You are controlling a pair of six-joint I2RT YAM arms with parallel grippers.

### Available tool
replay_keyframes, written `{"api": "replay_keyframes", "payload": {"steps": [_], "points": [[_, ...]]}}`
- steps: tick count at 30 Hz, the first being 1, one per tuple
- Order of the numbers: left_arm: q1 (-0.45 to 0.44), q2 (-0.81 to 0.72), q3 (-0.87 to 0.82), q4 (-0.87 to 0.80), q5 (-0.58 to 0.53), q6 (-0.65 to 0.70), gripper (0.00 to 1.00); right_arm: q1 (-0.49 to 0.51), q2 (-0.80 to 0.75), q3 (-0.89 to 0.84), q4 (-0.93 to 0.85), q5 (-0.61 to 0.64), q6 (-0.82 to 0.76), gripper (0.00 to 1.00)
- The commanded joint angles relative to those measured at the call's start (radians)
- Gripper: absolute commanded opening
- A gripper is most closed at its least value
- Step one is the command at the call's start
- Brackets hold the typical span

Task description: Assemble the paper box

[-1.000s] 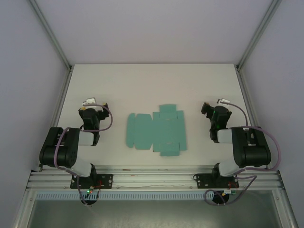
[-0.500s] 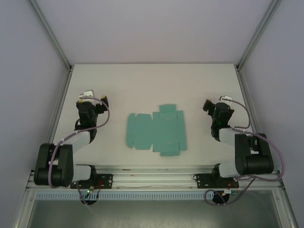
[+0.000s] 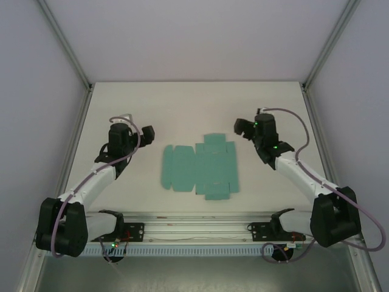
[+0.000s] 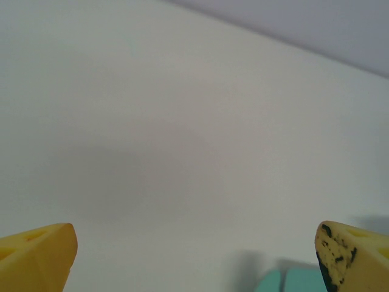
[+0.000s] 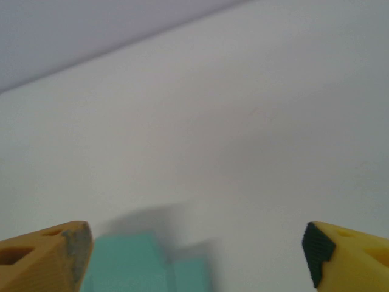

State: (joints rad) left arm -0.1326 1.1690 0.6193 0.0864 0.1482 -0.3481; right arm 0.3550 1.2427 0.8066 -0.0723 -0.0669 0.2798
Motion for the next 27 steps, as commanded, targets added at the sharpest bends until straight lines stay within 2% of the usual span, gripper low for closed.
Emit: {"api": "replay_keyframes", "payload": {"steps": [1,3,7,9,12,19,27], "points": [[-0.045,0.01,0.042,-0.169,0.065,-0.083,1.0,0.066,0.025,0.035,-0.246,-0.159,0.101,0.81],[-0.065,0.018,0.038,-0.204,0.092,-0.096,1.0,0.098,0.04,0.029,-0.279,-0.188,0.128,0.73],[-0.092,0.057,-0.007,-0.176,0.196,-0.123,1.0,0.119,0.089,-0.04,-0.205,-0.287,0.163,0.61],[-0.099,0.077,-0.027,-0.145,0.227,-0.126,1.0,0.119,0.128,-0.054,-0.199,-0.259,0.176,0.55],[-0.108,0.107,-0.037,-0.114,0.261,-0.12,1.0,0.115,0.192,-0.078,-0.175,-0.19,0.177,0.52],[-0.121,0.216,-0.046,-0.015,0.379,-0.129,1.0,0.045,0.359,-0.144,-0.045,-0.274,0.202,0.44],[-0.149,0.332,-0.036,0.083,0.471,-0.152,0.97,0.019,0.411,-0.198,0.037,-0.272,0.212,0.42]]}}
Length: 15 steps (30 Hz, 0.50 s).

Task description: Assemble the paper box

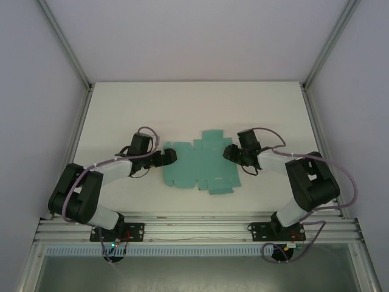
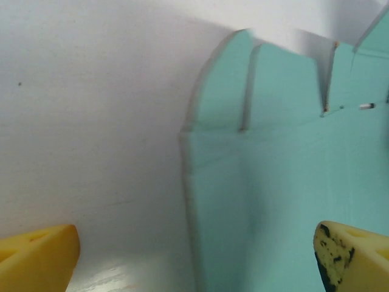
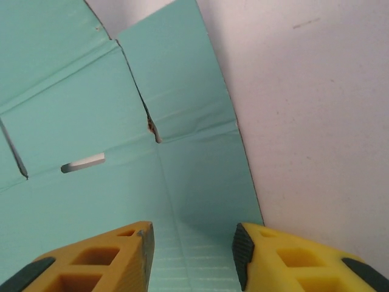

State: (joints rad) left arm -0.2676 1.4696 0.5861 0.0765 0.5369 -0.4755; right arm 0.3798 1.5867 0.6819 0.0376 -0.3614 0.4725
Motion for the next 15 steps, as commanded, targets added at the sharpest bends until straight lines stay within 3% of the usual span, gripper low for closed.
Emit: {"api": "replay_keyframes", "payload": {"steps": [1,7,12,15], "points": [[-0.015,0.044,-0.011,0.132,0.109,-0.041,0.94,-0.006,0.068,-0.079,-0.061,0.022,0.02,0.42],[-0.023,0.097,-0.03,0.292,0.197,-0.12,0.72,-0.008,0.095,-0.095,-0.026,0.025,0.036,0.43],[-0.023,0.113,-0.028,0.366,0.202,-0.143,0.55,-0.01,0.108,-0.102,0.004,0.019,0.026,0.43],[-0.024,0.108,-0.018,0.355,0.15,-0.129,0.3,-0.019,0.102,-0.099,0.011,0.014,0.009,0.43]]}}
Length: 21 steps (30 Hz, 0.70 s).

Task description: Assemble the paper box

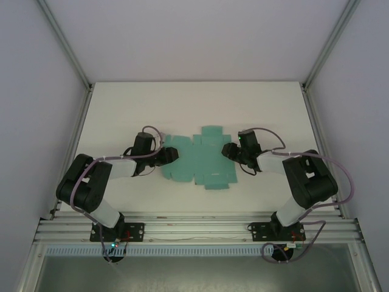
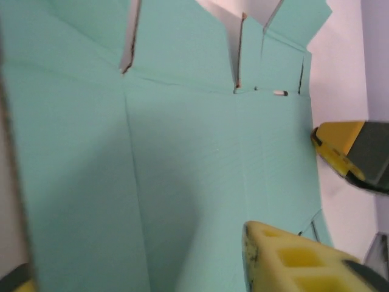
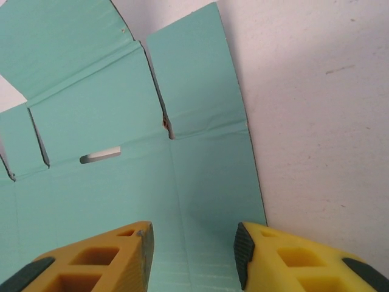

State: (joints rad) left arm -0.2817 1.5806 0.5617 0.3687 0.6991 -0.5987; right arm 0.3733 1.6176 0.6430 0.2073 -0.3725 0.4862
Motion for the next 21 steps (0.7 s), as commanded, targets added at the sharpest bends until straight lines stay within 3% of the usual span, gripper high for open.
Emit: {"api": "replay_keyframes", "payload": {"steps": [1,5,9,12,16,21], "points": [[-0.008,-0.004,0.007,0.07,-0.019,-0.006,0.22,-0.014,0.062,-0.059,-0.157,0.022,-0.011,0.44],[-0.008,-0.018,0.017,0.098,-0.01,-0.015,0.0,-0.025,0.007,-0.031,-0.178,-0.006,-0.062,0.48],[-0.008,-0.076,0.023,0.147,-0.005,-0.046,0.0,-0.042,-0.091,0.018,-0.231,-0.014,-0.137,0.57],[-0.008,-0.139,0.038,0.173,0.0,-0.08,0.0,-0.07,-0.172,0.053,-0.276,-0.047,-0.189,0.71],[-0.006,-0.247,0.074,0.148,-0.01,-0.097,0.0,-0.16,-0.283,0.07,-0.281,-0.225,-0.226,0.83],[0.019,-0.369,0.103,0.089,-0.042,-0.114,0.0,-0.281,-0.371,0.078,-0.232,-0.546,-0.226,0.84]]}}
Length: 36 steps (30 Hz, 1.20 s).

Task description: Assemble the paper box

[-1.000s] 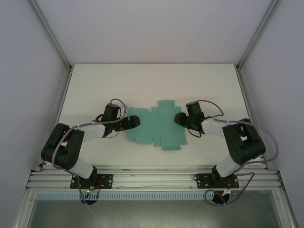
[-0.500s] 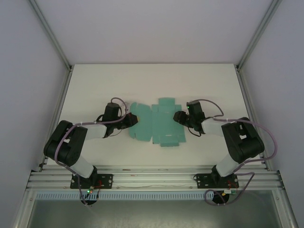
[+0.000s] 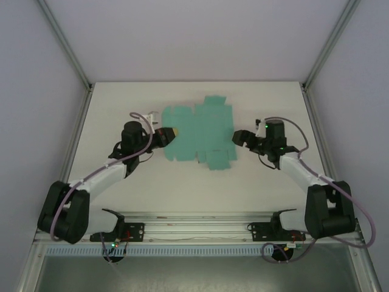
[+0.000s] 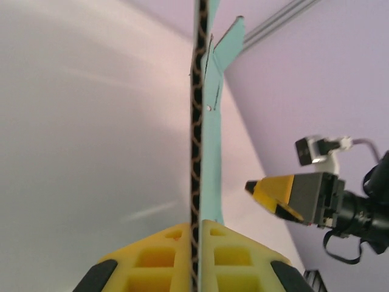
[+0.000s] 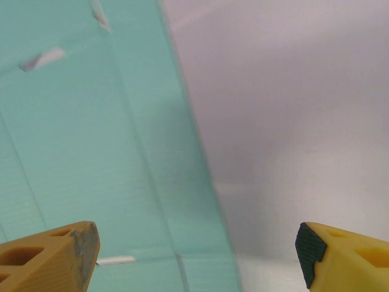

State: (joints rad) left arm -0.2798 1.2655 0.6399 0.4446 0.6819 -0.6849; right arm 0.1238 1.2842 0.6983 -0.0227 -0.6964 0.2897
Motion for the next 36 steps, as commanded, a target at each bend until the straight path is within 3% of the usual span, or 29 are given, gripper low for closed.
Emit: {"api": "replay_keyframes", "payload": {"steps": [1,8,13,19,23,28,31,32,33,34,36], "points": [[0.026,-0.069,0.02,0.04,-0.005,-0.045,0.0,-0.04,-0.048,0.022,0.005,-0.255,-0.032,0.84],[0.046,-0.132,0.016,0.089,0.089,-0.116,0.0,-0.068,-0.089,0.005,0.139,-0.415,-0.007,0.73],[0.046,-0.138,-0.017,0.197,0.156,-0.19,0.0,-0.071,-0.074,0.027,0.146,-0.441,-0.02,0.65],[0.046,-0.164,-0.029,0.178,0.139,-0.188,0.0,-0.07,-0.075,0.034,0.186,-0.487,-0.035,0.34],[0.046,-0.182,-0.036,0.136,0.118,-0.155,0.0,-0.072,-0.094,0.039,0.129,-0.428,-0.097,0.23],[0.048,-0.208,-0.062,0.101,0.083,-0.138,0.0,-0.072,-0.086,0.062,0.078,-0.406,-0.15,0.01],[0.048,-0.229,-0.064,0.013,0.038,-0.1,0.0,-0.071,-0.075,0.08,0.008,-0.374,-0.233,0.0],[0.047,-0.235,-0.056,-0.043,0.014,-0.076,0.24,-0.068,-0.07,0.09,-0.038,-0.347,-0.283,0.0],[0.046,-0.241,-0.048,-0.126,-0.037,-0.044,0.7,-0.062,-0.067,0.099,-0.09,-0.311,-0.351,0.0],[0.045,-0.248,-0.043,-0.192,-0.09,-0.02,0.99,-0.055,-0.063,0.102,-0.121,-0.279,-0.406,0.0],[0.046,-0.261,-0.042,-0.338,-0.23,0.017,1.0,-0.032,-0.045,0.105,-0.187,-0.231,-0.52,0.0]]}}
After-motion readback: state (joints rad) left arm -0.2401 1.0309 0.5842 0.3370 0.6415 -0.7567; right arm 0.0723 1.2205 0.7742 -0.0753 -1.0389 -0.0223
